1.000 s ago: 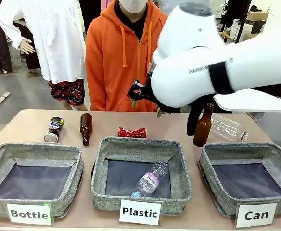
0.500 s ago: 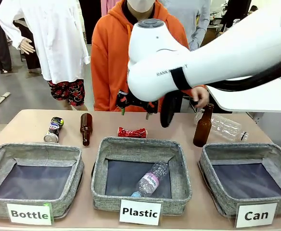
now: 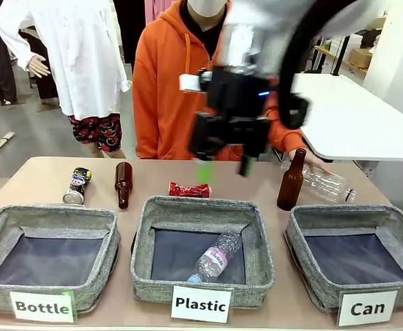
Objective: Sort the can waste into the basket.
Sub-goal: Pick up the can waste from the table and place it in the right Fabric basket.
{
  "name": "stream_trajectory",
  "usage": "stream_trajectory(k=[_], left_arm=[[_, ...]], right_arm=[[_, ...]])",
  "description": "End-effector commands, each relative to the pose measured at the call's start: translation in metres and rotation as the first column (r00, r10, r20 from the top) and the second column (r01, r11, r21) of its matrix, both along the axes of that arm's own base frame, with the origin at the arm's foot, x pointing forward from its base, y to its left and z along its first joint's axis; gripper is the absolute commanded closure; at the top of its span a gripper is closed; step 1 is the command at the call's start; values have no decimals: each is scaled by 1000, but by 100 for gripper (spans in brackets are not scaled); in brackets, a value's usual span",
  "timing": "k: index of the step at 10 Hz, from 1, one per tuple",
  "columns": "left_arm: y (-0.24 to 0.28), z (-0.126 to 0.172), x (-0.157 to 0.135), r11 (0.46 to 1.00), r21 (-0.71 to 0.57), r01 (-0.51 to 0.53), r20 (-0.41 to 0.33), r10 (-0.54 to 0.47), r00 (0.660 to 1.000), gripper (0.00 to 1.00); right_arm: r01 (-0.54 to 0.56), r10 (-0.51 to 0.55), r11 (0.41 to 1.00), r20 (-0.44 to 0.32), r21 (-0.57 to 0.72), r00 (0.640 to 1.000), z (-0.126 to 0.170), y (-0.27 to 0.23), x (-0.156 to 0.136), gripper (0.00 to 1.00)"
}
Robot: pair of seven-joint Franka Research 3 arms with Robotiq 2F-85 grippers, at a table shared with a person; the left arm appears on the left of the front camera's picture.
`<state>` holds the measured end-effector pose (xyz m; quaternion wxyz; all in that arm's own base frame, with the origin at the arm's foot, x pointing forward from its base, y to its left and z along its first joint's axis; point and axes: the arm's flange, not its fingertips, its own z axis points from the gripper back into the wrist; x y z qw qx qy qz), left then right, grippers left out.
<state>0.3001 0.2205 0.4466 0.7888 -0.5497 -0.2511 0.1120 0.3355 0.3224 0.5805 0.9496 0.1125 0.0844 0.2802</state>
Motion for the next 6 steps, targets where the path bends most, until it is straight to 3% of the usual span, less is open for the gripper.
stream_trajectory(k=[1, 2, 4, 5, 6], left_arm=[[1, 0, -1, 1000, -2, 10, 22, -10, 1000, 0], [1, 0, -1, 1000, -2, 10, 22, -10, 1000, 0], [1, 0, -1, 1000, -2, 10, 22, -10, 1000, 0], [1, 0, -1, 1000, -2, 10, 22, -10, 1000, 0], [1, 0, -1, 1000, -2, 10, 22, -10, 1000, 0]], right_arm=[[29, -28, 999, 41, -28, 999, -4, -55, -11, 0], [62, -63, 998, 44, 15, 997, -6, -70, -12, 0], [205, -207, 978, 169, 28, 964, -9, -96, -17, 0], [130, -113, 987, 165, -96, 980, -11, -113, -24, 0], [118, -106, 990, 148, -75, 983, -10, -121, -25, 0]])
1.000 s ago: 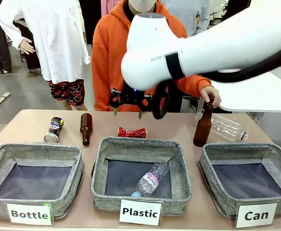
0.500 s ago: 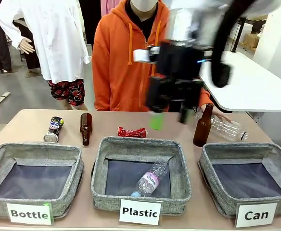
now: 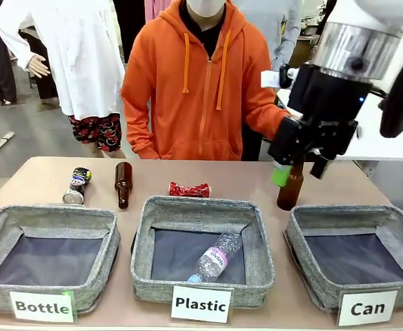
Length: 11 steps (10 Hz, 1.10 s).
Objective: Sort the can waste into the basket.
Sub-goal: Pick up the can waste from the table and place it in the right Fabric basket.
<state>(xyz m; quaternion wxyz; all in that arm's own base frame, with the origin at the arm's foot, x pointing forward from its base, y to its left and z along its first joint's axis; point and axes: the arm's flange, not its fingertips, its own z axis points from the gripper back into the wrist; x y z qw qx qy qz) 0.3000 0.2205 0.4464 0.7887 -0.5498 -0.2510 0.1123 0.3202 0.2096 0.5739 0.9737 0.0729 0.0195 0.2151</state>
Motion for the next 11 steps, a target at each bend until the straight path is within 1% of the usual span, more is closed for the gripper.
stream_trajectory(k=[1, 2, 3, 4, 5, 6, 7, 8, 9, 10, 11], left_arm=[[1, 0, -1, 1000, -2, 10, 22, -10, 1000, 0], [1, 0, -1, 1000, -2, 10, 22, -10, 1000, 0], [1, 0, -1, 1000, -2, 10, 22, -10, 1000, 0], [1, 0, -1, 1000, -2, 10, 22, -10, 1000, 0], [1, 0, -1, 1000, -2, 10, 22, -10, 1000, 0], [1, 0, -1, 1000, -2, 10, 22, -10, 1000, 0], [1, 0, -1, 1000, -2, 10, 22, -10, 1000, 0], [1, 0, -1, 1000, -2, 10, 22, -10, 1000, 0], [1, 0, -1, 1000, -2, 10, 22, -10, 1000, 0], [1, 0, -1, 1000, -2, 10, 22, -10, 1000, 0], [1, 0, -1, 1000, -2, 10, 22, -10, 1000, 0]], right_arm=[[-16, 16, 1000, 19, 0, 1000, -1, -15, -13, 0], [55, -71, 986, 95, 159, 993, 6, -23, -11, 0], [153, -202, 953, 169, 262, 965, 4, -20, 6, 0], [98, -137, 956, 127, 277, 982, 1, -15, 24, 0], [47, -70, 962, 79, 269, 994, 8, -18, 20, 0], [-37, 25, 959, 48, 280, 999, 22, -35, -3, 0], [-58, 51, 946, 30, 320, 998, 44, -72, -40, 0], [34, -55, 910, 39, 413, 998, 61, -115, -76, 0], [118, -159, 823, 25, 556, 987, 70, -172, -110, 0], [171, -242, 694, 3, 699, 970, 64, -228, -138, 0], [230, -316, 536, -60, 813, 947, 38, -276, -151, 0]])
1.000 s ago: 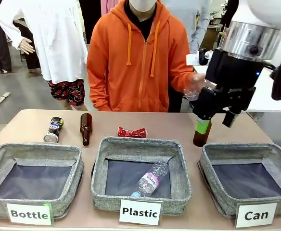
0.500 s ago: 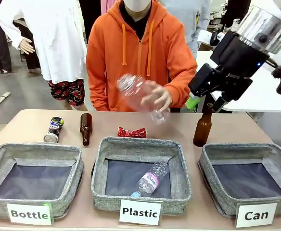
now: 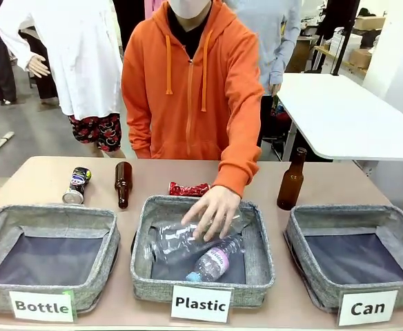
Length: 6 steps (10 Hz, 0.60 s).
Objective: Sort the can waste into the basket.
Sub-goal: Pick up the can waste from the table and place it in the right Fabric basket.
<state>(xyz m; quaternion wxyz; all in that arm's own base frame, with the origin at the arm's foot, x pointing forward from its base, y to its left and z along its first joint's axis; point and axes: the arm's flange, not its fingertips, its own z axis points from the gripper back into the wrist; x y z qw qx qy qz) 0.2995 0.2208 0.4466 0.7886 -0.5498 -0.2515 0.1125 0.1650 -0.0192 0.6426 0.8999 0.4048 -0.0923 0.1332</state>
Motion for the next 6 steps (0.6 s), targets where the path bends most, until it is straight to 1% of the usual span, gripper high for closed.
stream_trajectory(k=[1, 2, 3, 4, 6], left_arm=[[0, 0, 0, 1000, -1, 11, 21, -11, 1000, 0], [0, 0, 0, 1000, -1, 11, 21, -11, 1000, 0], [0, 0, 0, 1000, -1, 11, 21, -11, 1000, 0], [0, 0, 0, 1000, -1, 11, 21, -11, 1000, 0], [0, 0, 0, 1000, -1, 11, 21, -11, 1000, 0]], right_arm=[[178, -182, 931, -18, 317, 983, -56, -69, -2, 0], [181, -192, 920, -1, 347, 981, -72, -78, -4, 0], [199, -209, 917, -8, 346, 978, -80, -75, 0, 0], [219, -224, 919, -24, 329, 974, -82, -71, 5, 0], [260, -256, 924, -49, 281, 965, -76, -60, 18, 0]])
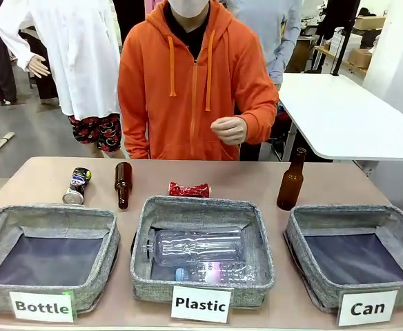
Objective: Sort the can waste into the basket.
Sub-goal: Pick up the can waste from the table and place it in the right Fabric basket.
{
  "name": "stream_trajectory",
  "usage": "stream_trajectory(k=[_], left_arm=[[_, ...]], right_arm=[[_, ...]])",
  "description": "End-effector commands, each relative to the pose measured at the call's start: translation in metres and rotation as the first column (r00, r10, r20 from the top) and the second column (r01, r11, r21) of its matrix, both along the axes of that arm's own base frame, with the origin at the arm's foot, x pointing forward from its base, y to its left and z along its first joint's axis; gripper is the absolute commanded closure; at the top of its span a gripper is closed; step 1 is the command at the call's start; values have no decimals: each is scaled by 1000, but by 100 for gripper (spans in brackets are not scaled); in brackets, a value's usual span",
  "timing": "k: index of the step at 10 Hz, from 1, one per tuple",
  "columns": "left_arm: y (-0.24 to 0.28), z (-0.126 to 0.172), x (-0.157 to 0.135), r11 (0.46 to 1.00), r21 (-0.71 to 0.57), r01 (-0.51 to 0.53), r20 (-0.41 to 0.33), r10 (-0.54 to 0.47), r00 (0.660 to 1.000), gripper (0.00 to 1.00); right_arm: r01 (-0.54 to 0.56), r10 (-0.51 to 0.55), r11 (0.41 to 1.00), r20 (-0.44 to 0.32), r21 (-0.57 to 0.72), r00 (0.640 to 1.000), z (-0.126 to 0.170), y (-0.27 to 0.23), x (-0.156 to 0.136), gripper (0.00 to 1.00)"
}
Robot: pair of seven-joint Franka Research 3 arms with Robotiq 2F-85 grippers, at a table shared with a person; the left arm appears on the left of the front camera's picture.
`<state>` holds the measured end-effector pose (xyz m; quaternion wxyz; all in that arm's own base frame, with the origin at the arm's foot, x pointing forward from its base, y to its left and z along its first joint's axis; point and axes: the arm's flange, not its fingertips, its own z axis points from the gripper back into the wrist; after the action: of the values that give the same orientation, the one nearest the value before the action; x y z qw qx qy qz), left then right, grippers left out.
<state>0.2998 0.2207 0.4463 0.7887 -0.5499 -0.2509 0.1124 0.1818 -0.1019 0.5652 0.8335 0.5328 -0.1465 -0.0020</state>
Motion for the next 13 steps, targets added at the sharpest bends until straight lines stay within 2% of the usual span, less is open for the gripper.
stream_trajectory(k=[1, 2, 3, 5, 6, 7, 8, 10, 12, 13], left_arm=[[0, 0, 0, 1000, -1, 10, 22, -10, 1000, 0], [0, 0, 0, 1000, -1, 10, 22, -10, 1000, 0], [0, 0, 0, 1000, -1, 10, 22, -10, 1000, 0], [0, 0, 0, 1000, -1, 10, 22, -10, 1000, 0], [0, 0, 0, 1000, -1, 10, 22, -10, 1000, 0], [0, 0, 0, 1000, -1, 10, 22, -10, 1000, 0], [0, 0, 0, 1000, -1, 10, 22, -10, 1000, 0], [0, 0, 0, 1000, -1, 10, 22, -10, 1000, 0], [0, 0, 0, 1000, -1, 10, 22, -10, 1000, 0], [0, 0, 0, 1000, -1, 10, 22, -10, 1000, 0]], right_arm=[[53, -53, 993, -5, -102, 999, 12, 43, 13, 0], [69, -74, 980, -20, -186, 997, 31, 70, 25, 0], [68, -86, 942, -41, -330, 995, 53, 114, 46, 0], [-18, -35, 817, -80, -577, 996, 75, 199, 89, 0], [-1, -61, 766, -75, -643, 995, 80, 239, 114, 0], [-61, -1, 714, -88, -698, 996, 80, 284, 141, 0], [-68, 5, 665, -87, -744, 996, 74, 321, 164, 0], [-17, -17, 575, -33, -818, 999, 49, 387, 201, 0], [98, -98, 507, 55, -856, 994, 7, 431, 234, 0], [139, -123, 477, 90, -868, 988, -18, 455, 238, 0]])
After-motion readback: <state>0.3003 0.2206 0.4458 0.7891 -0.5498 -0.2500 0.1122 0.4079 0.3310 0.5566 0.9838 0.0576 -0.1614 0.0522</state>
